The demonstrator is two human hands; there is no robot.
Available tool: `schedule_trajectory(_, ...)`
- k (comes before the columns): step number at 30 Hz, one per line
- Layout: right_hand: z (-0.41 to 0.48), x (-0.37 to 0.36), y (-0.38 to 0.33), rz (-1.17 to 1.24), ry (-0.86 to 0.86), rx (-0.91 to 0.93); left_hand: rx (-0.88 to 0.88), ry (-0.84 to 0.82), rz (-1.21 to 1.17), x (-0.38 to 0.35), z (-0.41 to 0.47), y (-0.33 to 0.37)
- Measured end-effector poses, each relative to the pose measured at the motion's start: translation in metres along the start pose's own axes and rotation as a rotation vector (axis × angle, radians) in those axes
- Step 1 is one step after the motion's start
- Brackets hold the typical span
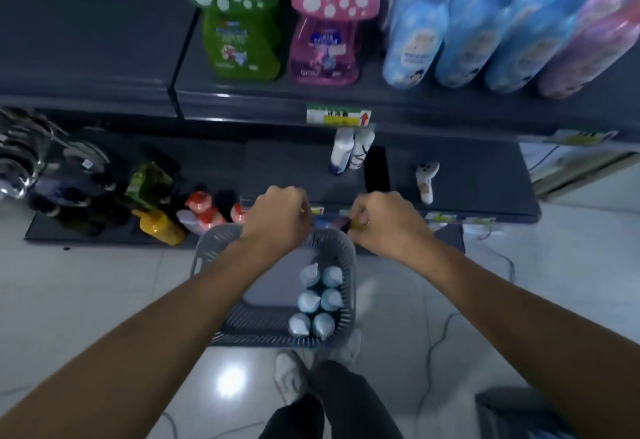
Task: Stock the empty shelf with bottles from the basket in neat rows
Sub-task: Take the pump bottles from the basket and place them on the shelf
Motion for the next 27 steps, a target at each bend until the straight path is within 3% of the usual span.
schedule_trajectory(5,0.022,-0.086,0.042,-0.053,-0.110,-0.051,0.027,-0.113,-0.031,-0.104,0.000,-0.016)
schedule_trajectory(13,0.056,-0.175,0.085,-0.092,-0.132,-0.031,0.045,-0.120,-0.039,-0.208,0.022,-0.022)
schedule_trajectory(21,0.068,-0.227,0.102,-0.389,-0.145,0.017,0.089,-0.132,0.012,-0.251,0.035,-0.013)
schedule_trajectory(27,0.073,-0.232,0.103,-0.453,-0.127,0.040,0.080,-0.069,-0.014,-0.254,0.035,-0.017)
Point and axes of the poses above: each hand's wrist, its own z-axis towards the middle knuckle, its own x-axis out of the back of the hand, y = z × x, the point moved 3 cm from there along z, towards the middle knuckle, and after that the axes turned 12 degrees about z, right-handed, at the moved point
